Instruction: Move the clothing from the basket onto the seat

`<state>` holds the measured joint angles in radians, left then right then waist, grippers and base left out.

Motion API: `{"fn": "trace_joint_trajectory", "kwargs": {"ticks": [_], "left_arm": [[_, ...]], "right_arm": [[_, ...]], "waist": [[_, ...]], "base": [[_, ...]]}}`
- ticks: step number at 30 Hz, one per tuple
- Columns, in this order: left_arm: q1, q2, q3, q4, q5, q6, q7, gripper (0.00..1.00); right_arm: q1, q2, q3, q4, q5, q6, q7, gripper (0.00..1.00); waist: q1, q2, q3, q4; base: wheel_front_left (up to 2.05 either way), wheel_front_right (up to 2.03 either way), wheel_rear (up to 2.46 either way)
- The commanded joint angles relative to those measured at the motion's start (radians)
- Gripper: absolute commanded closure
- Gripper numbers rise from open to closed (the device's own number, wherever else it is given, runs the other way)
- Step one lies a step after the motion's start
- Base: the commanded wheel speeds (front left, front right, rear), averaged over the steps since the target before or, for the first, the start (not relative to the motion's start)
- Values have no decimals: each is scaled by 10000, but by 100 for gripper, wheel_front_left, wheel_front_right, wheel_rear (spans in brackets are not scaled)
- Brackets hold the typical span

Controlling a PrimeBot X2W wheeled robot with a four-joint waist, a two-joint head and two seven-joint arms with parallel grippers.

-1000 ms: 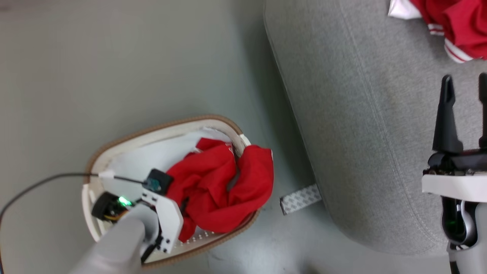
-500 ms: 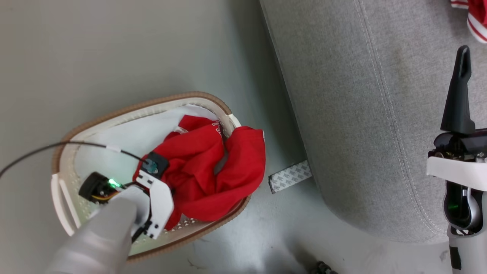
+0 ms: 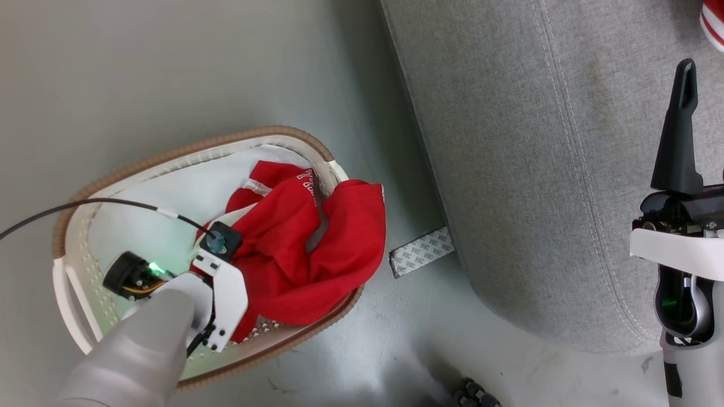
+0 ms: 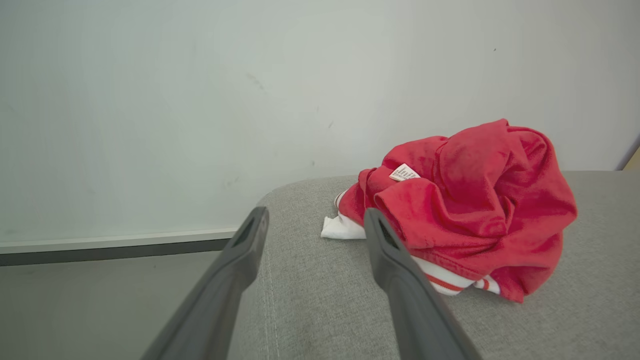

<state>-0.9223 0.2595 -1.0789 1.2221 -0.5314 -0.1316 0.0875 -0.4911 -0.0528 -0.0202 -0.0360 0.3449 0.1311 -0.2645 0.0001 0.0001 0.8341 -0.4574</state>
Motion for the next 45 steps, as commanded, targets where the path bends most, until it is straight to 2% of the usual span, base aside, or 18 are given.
{"fn": "trace_joint_trajectory", "kwargs": {"ticks": [1,8,15,35,39,45], "left_arm": [[-129,91,-95,-48,-236,21,-188,100],[-97,-80,-350,-87,-567,21,-438,100],[168,-438,-483,-149,-1090,21,-1055,100],[1365,-1515,-849,-804,-2359,21,-3341,100],[1563,-1617,-717,-1208,-2426,21,-3518,100],[2006,-1384,270,-2557,-2089,178,-3524,100]], "right_arm": [[-160,34,7,34,-8,-4,4,0],[-150,30,-21,82,-191,-4,4,0],[-99,-51,146,265,-434,-4,4,0],[857,-781,693,1156,-483,-4,4,0],[1147,-878,811,1329,-406,-4,4,0],[1701,-975,1043,1639,-286,-4,6,0]], "waist": [[-1,-1,-78,40],[-1,-1,-373,220],[-1,-1,-1146,621],[-1,-1,-4876,2170],[-1,-1,-5603,2524],[-1,-1,-6613,3089]], "base": [[0,0,0],[0,0,0],[0,0,0],[0,0,0],[0,0,0],[0,0,0]]}}
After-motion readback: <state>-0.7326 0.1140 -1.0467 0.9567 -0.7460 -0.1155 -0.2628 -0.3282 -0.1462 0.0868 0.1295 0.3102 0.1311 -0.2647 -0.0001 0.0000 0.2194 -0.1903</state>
